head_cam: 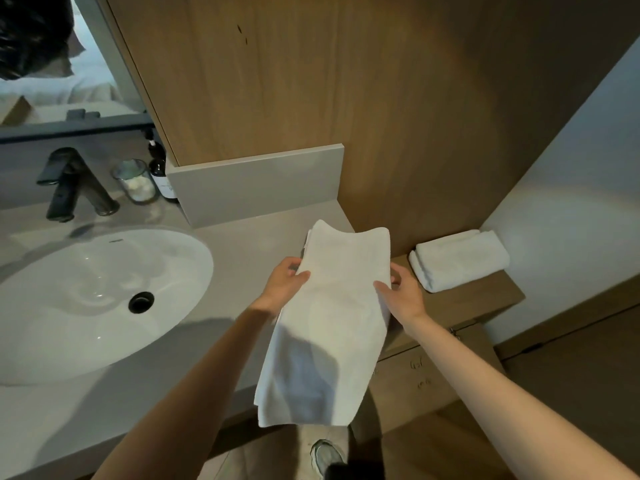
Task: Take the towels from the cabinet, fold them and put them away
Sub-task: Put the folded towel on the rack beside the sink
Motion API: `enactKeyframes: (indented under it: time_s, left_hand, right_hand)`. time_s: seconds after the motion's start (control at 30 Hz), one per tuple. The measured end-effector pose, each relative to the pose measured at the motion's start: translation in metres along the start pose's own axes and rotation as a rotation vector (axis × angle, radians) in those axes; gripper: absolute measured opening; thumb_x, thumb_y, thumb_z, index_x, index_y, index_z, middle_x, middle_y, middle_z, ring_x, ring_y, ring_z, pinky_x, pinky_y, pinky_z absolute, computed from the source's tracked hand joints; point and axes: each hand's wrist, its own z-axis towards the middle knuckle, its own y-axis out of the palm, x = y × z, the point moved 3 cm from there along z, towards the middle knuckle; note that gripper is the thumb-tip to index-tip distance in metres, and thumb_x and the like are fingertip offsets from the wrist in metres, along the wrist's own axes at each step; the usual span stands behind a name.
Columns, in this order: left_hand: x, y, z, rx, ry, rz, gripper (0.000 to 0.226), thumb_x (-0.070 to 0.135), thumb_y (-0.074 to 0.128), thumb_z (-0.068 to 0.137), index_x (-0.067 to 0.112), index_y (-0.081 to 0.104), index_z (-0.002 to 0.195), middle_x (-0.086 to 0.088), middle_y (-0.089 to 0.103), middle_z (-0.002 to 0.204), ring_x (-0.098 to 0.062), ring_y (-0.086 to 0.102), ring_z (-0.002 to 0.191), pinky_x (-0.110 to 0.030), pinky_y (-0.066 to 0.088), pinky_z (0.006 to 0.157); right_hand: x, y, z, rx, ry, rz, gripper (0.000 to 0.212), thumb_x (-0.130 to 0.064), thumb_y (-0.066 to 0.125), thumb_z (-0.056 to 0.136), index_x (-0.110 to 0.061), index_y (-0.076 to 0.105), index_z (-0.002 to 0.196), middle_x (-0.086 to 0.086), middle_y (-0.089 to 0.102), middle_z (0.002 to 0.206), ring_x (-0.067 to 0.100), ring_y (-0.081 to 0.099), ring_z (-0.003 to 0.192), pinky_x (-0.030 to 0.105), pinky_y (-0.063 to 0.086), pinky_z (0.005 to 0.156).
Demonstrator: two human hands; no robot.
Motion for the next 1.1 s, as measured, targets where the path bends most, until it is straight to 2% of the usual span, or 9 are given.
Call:
enactKeyframes:
  time_s: [0.1, 0.2, 0.3, 0.37, 0.47, 0.6, 0.73, 0.9, 1.1]
  left_hand:
    - [0.027, -0.001, -0.024, -0.061, 0.024, -0.106, 0.02, 0.011, 0.062, 0.091, 0.008, 0.053, 0.108, -0.011, 0.065, 0.101, -0.014, 0.062, 0.075, -0.018, 0.049, 0.063]
    - [0.06, 0.001, -0.047, -0.109, 0.066, -0.137, 0.019, 0.019, 0.063, 0.092, 0.009, 0.049, 0.102, 0.006, 0.06, 0.071, -0.002, 0.056, 0.056, -0.013, 0.042, 0.046]
    - [0.091, 0.006, -0.069, -0.138, 0.116, -0.135, 0.021, 0.023, 0.063, 0.092, 0.013, 0.045, 0.096, 0.016, 0.054, 0.05, 0.003, 0.047, 0.04, -0.014, 0.031, 0.038]
    - [0.114, 0.011, -0.083, -0.128, 0.147, -0.14, 0.022, 0.021, 0.065, 0.091, 0.014, 0.044, 0.095, 0.013, 0.058, 0.054, 0.002, 0.047, 0.038, -0.013, 0.03, 0.036]
    - [0.152, 0.024, -0.104, -0.134, 0.204, -0.138, 0.023, 0.019, 0.067, 0.089, 0.013, 0.046, 0.098, -0.003, 0.069, 0.079, -0.005, 0.059, 0.052, -0.019, 0.044, 0.049]
    - [0.205, 0.053, -0.126, -0.151, 0.292, -0.123, 0.03, 0.021, 0.07, 0.087, 0.014, 0.05, 0.108, -0.008, 0.071, 0.103, -0.019, 0.067, 0.083, -0.043, 0.053, 0.081]
    - [0.263, 0.1, -0.158, -0.232, 0.407, -0.134, 0.051, 0.016, 0.068, 0.087, 0.019, 0.043, 0.132, -0.006, 0.067, 0.119, -0.019, 0.066, 0.103, -0.039, 0.053, 0.089]
    - [0.324, 0.174, -0.208, -0.29, 0.528, -0.111, 0.068, 0.017, 0.069, 0.086, 0.027, 0.035, 0.144, -0.002, 0.061, 0.129, -0.02, 0.06, 0.116, -0.048, 0.045, 0.102]
    - [0.392, 0.261, -0.271, -0.316, 0.657, -0.163, 0.068, 0.014, 0.07, 0.086, 0.032, 0.038, 0.143, 0.015, 0.066, 0.111, -0.008, 0.063, 0.104, -0.043, 0.048, 0.095]
  right_hand:
    - [-0.013, -0.021, -0.01, -0.009, -0.084, 0.012, 0.049, -0.019, 0.065, 0.091, -0.019, 0.048, 0.137, -0.003, 0.059, 0.116, 0.01, 0.056, 0.105, 0.018, 0.045, 0.077]
    - [-0.032, -0.046, -0.023, 0.005, -0.157, 0.045, 0.046, -0.02, 0.065, 0.092, -0.022, 0.05, 0.135, -0.014, 0.058, 0.106, -0.003, 0.054, 0.089, 0.007, 0.042, 0.06]
    - [-0.058, -0.078, -0.038, 0.06, -0.252, 0.064, 0.045, -0.021, 0.066, 0.091, -0.023, 0.052, 0.133, -0.025, 0.055, 0.099, -0.007, 0.056, 0.086, 0.009, 0.046, 0.061]
    - [-0.074, -0.101, -0.048, 0.087, -0.318, 0.093, 0.042, -0.018, 0.066, 0.091, -0.023, 0.053, 0.131, -0.025, 0.056, 0.099, -0.017, 0.056, 0.083, 0.006, 0.048, 0.061]
    - [-0.093, -0.14, -0.063, 0.124, -0.408, 0.153, 0.04, -0.015, 0.063, 0.093, -0.024, 0.052, 0.13, -0.022, 0.056, 0.104, -0.02, 0.055, 0.084, 0.0, 0.044, 0.06]
    - [-0.112, -0.202, -0.08, 0.222, -0.503, 0.208, 0.039, -0.02, 0.063, 0.093, -0.025, 0.053, 0.131, -0.01, 0.059, 0.122, -0.001, 0.057, 0.101, 0.012, 0.05, 0.077]
    - [-0.123, -0.278, -0.098, 0.32, -0.576, 0.269, 0.04, -0.017, 0.062, 0.093, -0.02, 0.054, 0.132, -0.015, 0.059, 0.11, -0.015, 0.059, 0.083, 0.004, 0.047, 0.063]
    - [-0.124, -0.388, -0.123, 0.408, -0.659, 0.305, 0.039, -0.014, 0.062, 0.093, -0.016, 0.055, 0.131, -0.007, 0.062, 0.113, -0.016, 0.058, 0.083, 0.004, 0.046, 0.065]
    - [-0.128, -0.516, -0.154, 0.462, -0.768, 0.297, 0.037, -0.014, 0.064, 0.092, -0.02, 0.056, 0.127, -0.001, 0.065, 0.115, 0.018, 0.065, 0.091, 0.027, 0.055, 0.073]
